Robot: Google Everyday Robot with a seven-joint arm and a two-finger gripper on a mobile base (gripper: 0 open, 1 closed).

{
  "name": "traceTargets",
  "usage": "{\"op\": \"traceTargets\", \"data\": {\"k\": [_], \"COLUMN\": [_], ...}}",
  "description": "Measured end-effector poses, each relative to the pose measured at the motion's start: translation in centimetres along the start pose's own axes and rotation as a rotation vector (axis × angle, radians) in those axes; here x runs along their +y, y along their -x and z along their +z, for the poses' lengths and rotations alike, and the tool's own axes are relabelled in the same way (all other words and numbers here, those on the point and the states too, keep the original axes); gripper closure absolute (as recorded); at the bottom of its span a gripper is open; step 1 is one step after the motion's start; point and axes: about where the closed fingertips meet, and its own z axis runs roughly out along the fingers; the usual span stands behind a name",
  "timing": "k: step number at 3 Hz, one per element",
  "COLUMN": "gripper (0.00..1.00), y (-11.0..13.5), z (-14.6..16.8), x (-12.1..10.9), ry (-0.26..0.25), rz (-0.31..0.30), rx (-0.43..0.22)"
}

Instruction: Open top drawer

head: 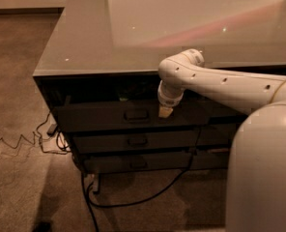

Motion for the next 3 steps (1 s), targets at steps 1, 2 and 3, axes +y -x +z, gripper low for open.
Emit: {"op": "traceTargets", "data": {"k": [1,2,3], "gripper": [0.00,0.00,0.00], "y": [1.3,1.3,0.9], "z": [-0.6,-1.4,-1.6], "x": [1.3,3.0,4.2], "ry": [-0.002,0.001,0.009], "rz": [-0.045,-0.068,-0.065], "rx": [0.005,0.020,0.036]}}
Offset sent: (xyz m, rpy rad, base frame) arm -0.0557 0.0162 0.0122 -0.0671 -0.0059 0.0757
